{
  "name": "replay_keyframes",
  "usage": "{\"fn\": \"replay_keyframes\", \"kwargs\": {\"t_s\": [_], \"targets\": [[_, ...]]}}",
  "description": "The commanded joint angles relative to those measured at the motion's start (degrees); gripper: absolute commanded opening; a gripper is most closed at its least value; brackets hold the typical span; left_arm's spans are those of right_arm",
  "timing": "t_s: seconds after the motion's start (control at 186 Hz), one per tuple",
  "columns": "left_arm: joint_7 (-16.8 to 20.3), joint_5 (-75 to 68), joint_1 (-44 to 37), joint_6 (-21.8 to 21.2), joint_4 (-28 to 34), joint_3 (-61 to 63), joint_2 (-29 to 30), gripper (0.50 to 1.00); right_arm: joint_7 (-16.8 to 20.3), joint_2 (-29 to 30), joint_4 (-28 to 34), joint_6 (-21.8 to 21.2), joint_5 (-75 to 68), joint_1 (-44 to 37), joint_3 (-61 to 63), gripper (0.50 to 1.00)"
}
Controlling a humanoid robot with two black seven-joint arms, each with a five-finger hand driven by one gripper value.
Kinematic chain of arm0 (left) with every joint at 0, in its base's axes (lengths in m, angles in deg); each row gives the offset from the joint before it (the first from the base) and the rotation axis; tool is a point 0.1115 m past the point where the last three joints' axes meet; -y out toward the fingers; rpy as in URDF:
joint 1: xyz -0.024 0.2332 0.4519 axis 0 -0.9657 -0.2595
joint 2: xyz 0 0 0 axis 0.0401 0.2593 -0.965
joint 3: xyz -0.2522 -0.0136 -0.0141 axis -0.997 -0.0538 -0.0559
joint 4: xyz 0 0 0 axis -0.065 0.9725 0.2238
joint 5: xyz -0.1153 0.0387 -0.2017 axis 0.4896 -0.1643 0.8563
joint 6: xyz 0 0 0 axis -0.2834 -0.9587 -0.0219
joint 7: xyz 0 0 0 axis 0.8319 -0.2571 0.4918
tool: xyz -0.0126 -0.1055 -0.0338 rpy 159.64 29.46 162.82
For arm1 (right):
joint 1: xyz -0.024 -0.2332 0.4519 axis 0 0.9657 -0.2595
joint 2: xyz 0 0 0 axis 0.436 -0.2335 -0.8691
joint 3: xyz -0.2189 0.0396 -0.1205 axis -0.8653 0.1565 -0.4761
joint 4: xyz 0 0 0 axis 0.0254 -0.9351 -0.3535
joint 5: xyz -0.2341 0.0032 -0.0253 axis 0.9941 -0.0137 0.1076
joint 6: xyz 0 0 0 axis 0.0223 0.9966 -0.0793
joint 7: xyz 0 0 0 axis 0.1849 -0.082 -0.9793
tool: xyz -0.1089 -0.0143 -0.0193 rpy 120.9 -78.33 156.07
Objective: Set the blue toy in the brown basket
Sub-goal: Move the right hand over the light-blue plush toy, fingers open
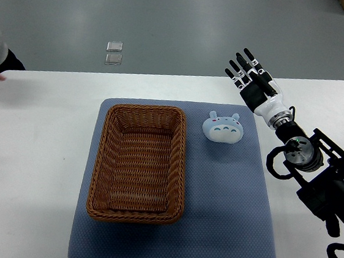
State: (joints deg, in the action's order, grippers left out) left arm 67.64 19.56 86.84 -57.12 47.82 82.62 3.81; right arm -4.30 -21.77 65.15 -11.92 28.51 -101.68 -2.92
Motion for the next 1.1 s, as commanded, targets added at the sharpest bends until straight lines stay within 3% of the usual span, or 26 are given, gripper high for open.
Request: {"fn": "replay_keyframes", "kwargs": {"t_s": [0.0, 0.756, 0.976, 1.094], "targets": [[-0.1, 0.0, 0.1, 0.0, 0.0, -0.3, 0.0, 1.0, 0.0, -0.2, 0.0, 0.0, 0.1, 0.0, 0.0, 0.917], [0.0, 0.2, 0.3, -0.2, -0.1, -0.4, 0.0, 1.0, 1.9, -4.0, 0.6, -0.9, 2.4, -2.9, -1.5, 0.917], [0.0, 0.1, 0.7, -0.1, -0.2, -0.4, 0.0, 1.0, 5.2, -10.3, 6.3, -1.1, 17.8, -9.0, -11.3, 0.917], [0.0, 0.0, 0.8, -0.1, -0.3, -0.4, 0.0, 1.0, 6.6, -15.6, 11.1, -3.3, 30.1, -13.9, -17.4, 0.917]]}}
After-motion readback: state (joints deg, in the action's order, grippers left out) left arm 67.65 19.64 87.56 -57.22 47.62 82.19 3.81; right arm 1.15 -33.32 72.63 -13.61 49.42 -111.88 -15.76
